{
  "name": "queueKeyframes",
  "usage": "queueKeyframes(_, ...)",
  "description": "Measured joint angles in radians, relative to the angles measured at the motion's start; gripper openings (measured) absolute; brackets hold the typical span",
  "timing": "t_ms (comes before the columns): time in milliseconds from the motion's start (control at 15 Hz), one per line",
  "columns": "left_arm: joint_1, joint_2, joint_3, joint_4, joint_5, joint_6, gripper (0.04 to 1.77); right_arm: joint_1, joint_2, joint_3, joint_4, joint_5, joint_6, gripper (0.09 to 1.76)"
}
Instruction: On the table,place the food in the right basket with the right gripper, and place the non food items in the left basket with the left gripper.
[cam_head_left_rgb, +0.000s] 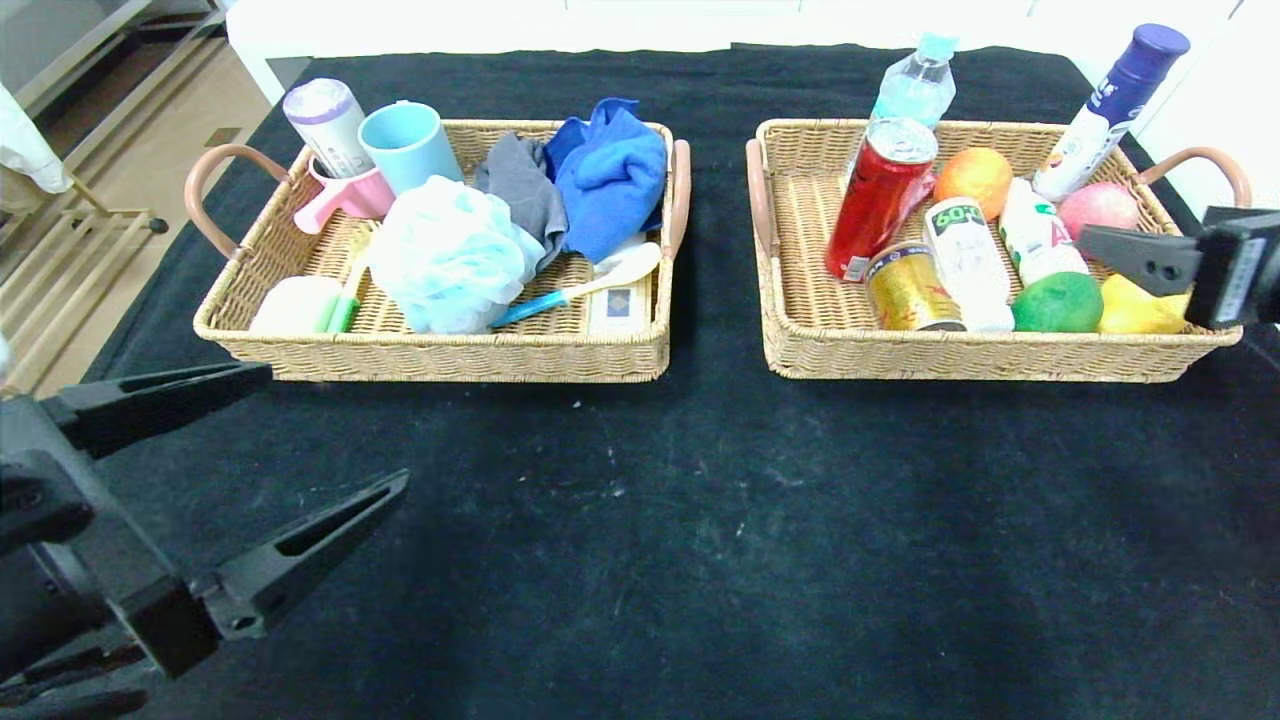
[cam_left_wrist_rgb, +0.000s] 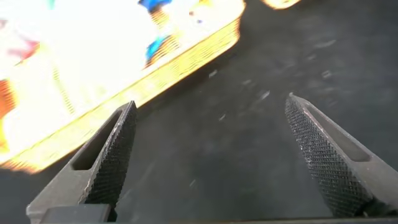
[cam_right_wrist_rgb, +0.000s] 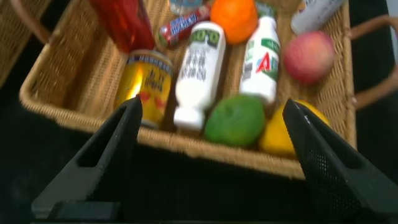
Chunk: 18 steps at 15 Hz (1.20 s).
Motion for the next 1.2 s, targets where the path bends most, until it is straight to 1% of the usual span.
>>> queueKeyframes(133, 0.021, -0.078, -0.019, 0.096, 0.031, -0.001, 1.72, 0.002, -0.136, 0.022, 0.172, 0.001, 0.006, 1.67)
queueKeyframes(267, 0.06, -0.177, -0.044, 0.237, 0.044, -0.002, 1.72, 0.006, -0.266, 0.051, 0.297, 0.0, 0.017, 1.67)
queueKeyframes(400, 0.126, -0.287, -0.084, 0.382, 0.046, -0.003, 1.72, 0.005, -0.393, 0.069, 0.429, -0.004, 0.021, 1.68)
queueKeyframes(467, 0.169, -0.341, -0.113, 0.452, 0.046, -0.003, 1.72, -0.005, -0.461, 0.072, 0.499, -0.004, 0.022, 1.68)
queueKeyframes(600, 0.256, -0.448, -0.169, 0.564, 0.039, -0.002, 1.72, -0.064, -0.584, 0.064, 0.629, 0.001, 0.021, 1.69)
queueKeyframes(733, 0.334, -0.539, -0.225, 0.663, 0.022, 0.0, 1.72, -0.114, -0.691, 0.015, 0.812, 0.005, 0.02, 1.69)
queueKeyframes(800, 0.363, -0.58, -0.264, 0.713, 0.016, -0.001, 1.72, -0.137, -0.741, -0.017, 0.886, 0.012, 0.02, 1.7)
queueKeyframes(933, 0.394, -0.637, -0.339, 0.819, 0.014, -0.018, 1.72, -0.171, -0.825, -0.051, 0.957, 0.023, 0.017, 1.7)
queueKeyframes(1000, 0.401, -0.655, -0.383, 0.871, 0.016, -0.049, 1.72, -0.182, -0.863, -0.056, 0.98, 0.025, 0.015, 1.7)
queueKeyframes(1133, 0.408, -0.677, -0.481, 1.005, 0.013, -0.119, 1.72, -0.192, -0.94, -0.038, 1.023, 0.026, 0.018, 1.7)
queueKeyframes(1200, 0.41, -0.684, -0.522, 1.065, 0.011, -0.134, 1.72, -0.194, -0.977, -0.009, 1.032, 0.026, 0.02, 1.7)
